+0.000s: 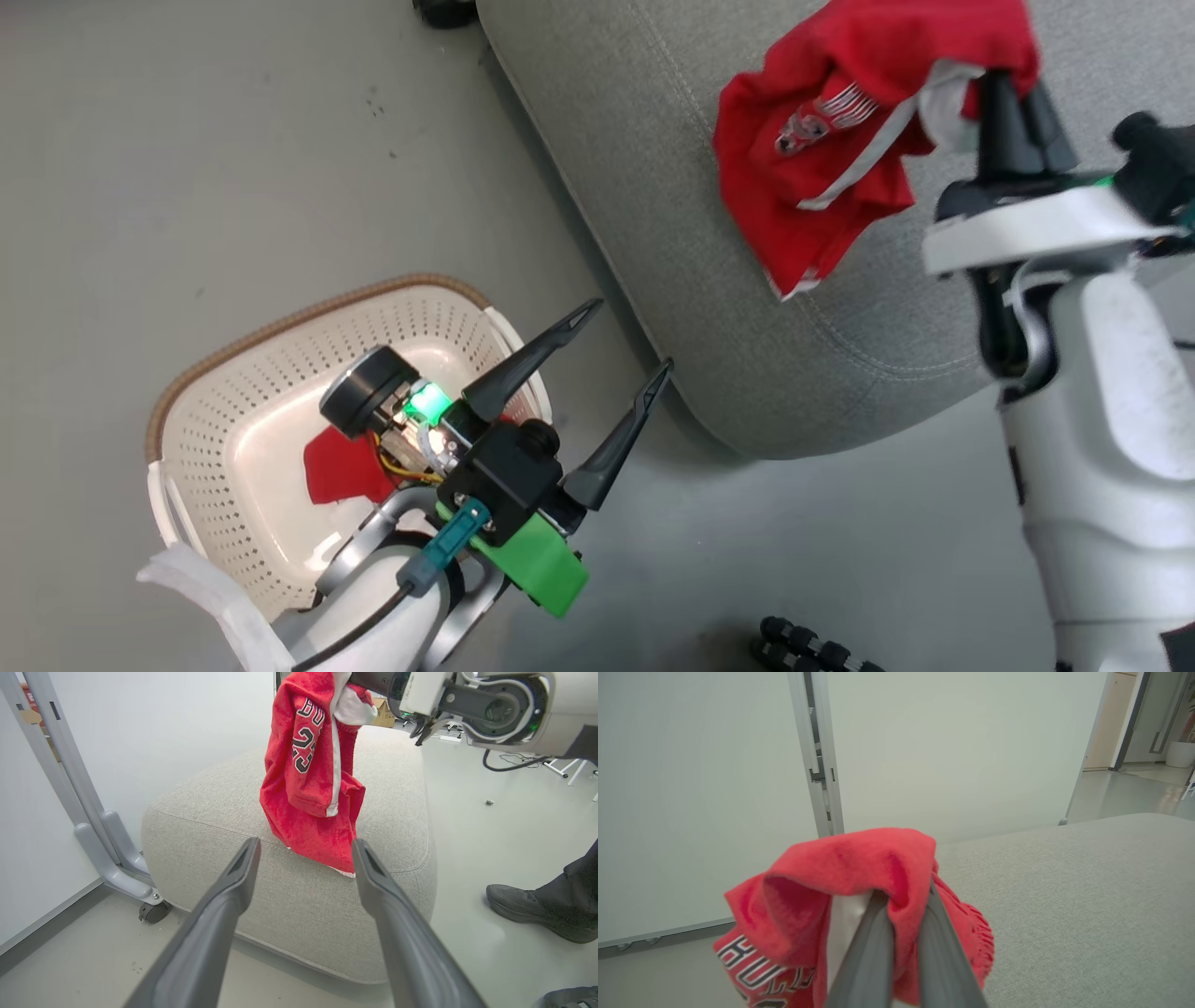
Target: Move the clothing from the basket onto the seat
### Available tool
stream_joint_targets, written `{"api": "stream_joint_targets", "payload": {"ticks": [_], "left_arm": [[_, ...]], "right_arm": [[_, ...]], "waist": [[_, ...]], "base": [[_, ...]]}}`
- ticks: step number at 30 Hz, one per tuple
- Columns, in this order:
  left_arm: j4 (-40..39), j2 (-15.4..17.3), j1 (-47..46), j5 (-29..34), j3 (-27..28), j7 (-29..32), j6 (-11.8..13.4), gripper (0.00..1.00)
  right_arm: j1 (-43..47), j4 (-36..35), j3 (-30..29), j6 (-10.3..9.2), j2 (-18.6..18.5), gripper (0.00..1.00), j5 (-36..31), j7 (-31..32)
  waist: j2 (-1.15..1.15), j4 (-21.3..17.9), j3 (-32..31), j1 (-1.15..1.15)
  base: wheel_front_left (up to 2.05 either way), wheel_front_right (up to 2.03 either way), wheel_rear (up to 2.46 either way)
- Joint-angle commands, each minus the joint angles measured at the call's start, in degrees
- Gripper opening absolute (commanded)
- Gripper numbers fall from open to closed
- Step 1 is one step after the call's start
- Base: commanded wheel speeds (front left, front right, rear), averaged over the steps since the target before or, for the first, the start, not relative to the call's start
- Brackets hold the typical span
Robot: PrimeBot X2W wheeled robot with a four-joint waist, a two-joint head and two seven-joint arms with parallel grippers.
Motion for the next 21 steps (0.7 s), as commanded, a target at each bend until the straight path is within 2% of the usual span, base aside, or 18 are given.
{"api": "stream_joint_targets", "payload": {"ticks": [1, 7, 11, 17, 18, 19, 20, 21], "left_arm": [[-0.60, 0.85, -1.84, 0.71, 0.04, 0.04, -0.18, 1.00], [-2.27, 1.56, -5.62, 1.22, -0.34, 0.38, -0.41, 1.00], [-2.58, 1.98, -7.34, 1.40, -0.58, 0.42, -0.51, 1.00], [-1.67, 1.81, -8.42, 0.80, -1.36, -0.47, -0.54, 1.00], [-1.37, 1.83, -8.44, 0.68, -1.38, -0.56, -0.55, 1.00], [-1.02, 1.80, -8.45, 0.53, -1.46, -0.70, -0.54, 1.00], [-0.81, 1.69, -8.47, 0.43, -1.53, -0.92, -0.54, 1.00], [-0.60, 1.47, -8.50, 0.32, -1.65, -1.16, -0.53, 1.00]], "right_arm": [[-2.69, 0.12, -1.42, 0.00, -1.06, 0.00, -0.14, -0.27], [-10.70, 0.63, -8.06, 0.00, -5.75, 0.00, -1.24, -0.28], [-13.98, 3.72, -10.65, 0.00, -7.75, 0.00, -2.18, -0.24], [-15.04, 13.29, -14.70, 0.00, -7.31, 0.00, -4.81, -0.24], [-14.65, 14.76, -15.24, 0.00, -6.84, 0.06, -5.47, -0.24], [-14.07, 16.20, -16.14, -0.02, -6.34, 0.42, -5.98, -0.23], [-13.90, 16.68, -16.82, -0.02, -6.11, 0.63, -6.03, -0.24], [-13.22, 17.41, -17.55, -0.02, -5.97, 1.00, -6.26, -0.24]], "waist": [[0.00, 2.15, 6.56, 0.00], [0.00, 5.18, 11.85, 0.00], [0.00, 6.41, 14.59, 0.00], [0.00, 7.52, 16.32, 0.00], [0.00, 7.57, 16.39, 0.00], [0.00, 7.59, 16.39, 0.00], [0.00, 7.67, 16.34, 0.00], [0.00, 7.83, 16.15, 0.00]], "base": [[0.00, 0.00, 0.00], [0.00, 0.00, 0.00], [0.00, 0.00, 0.00], [0.00, 0.00, 0.00], [0.00, 0.00, 0.00], [0.00, 0.00, 0.00], [0.00, 0.00, 0.00], [0.00, 0.00, 0.00]]}}
